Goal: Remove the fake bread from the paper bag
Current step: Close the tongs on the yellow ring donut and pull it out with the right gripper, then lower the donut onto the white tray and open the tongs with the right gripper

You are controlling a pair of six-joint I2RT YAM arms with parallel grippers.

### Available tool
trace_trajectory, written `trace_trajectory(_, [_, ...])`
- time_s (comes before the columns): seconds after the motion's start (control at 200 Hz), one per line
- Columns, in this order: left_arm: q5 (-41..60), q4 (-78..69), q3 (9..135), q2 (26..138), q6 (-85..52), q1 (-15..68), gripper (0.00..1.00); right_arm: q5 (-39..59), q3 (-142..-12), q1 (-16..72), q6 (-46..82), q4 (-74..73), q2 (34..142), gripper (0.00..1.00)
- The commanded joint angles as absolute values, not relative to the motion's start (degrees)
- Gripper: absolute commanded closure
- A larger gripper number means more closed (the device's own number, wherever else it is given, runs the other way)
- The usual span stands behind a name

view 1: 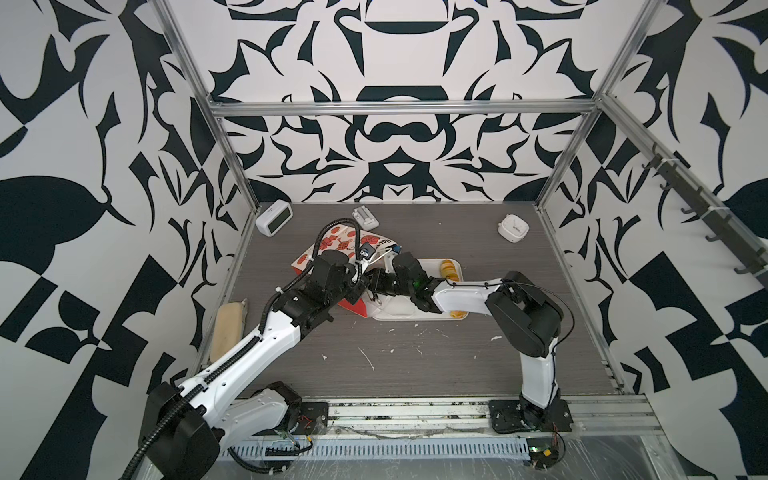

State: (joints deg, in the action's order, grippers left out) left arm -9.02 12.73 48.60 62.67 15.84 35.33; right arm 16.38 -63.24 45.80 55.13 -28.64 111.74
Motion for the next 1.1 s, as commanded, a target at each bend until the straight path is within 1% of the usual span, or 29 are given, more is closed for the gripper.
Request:
trace_trajectory(0.0, [-10.4,10.7,47.5,63.2,15.2,35.2,1.0,17.6,-60.0,45.5,56.0,-32.7,106.2,0.76])
trace_trajectory(0.32, [-12.0,8.9,46.9,63.7,14.9,35.2,1.0,19.9,-49.3,44.8,59.1,-36.9,97.5,0.77])
trace_trajectory(0.71, [-13.7,7.2,47.0,64.8,14.5,35.1,1.0,21.6,-35.9,43.5,57.7,-32.0,80.5,0.78])
trace_trajectory(0.815, [-13.9,7.0,47.2,65.1,14.5,35.1,1.0,21.0,-32.3,43.3,56.9,-28.6,75.0,0.79])
trace_trajectory(0.945, [-14.5,7.1,47.3,65.0,14.5,35.1,1.0,18.5,-28.0,43.3,54.9,-20.0,64.5,0.8])
trace_trajectory(1.095, [-15.3,7.1,47.0,64.8,14.5,35.0,1.0,14.7,-26.9,43.2,51.3,-3.4,50.3,0.81])
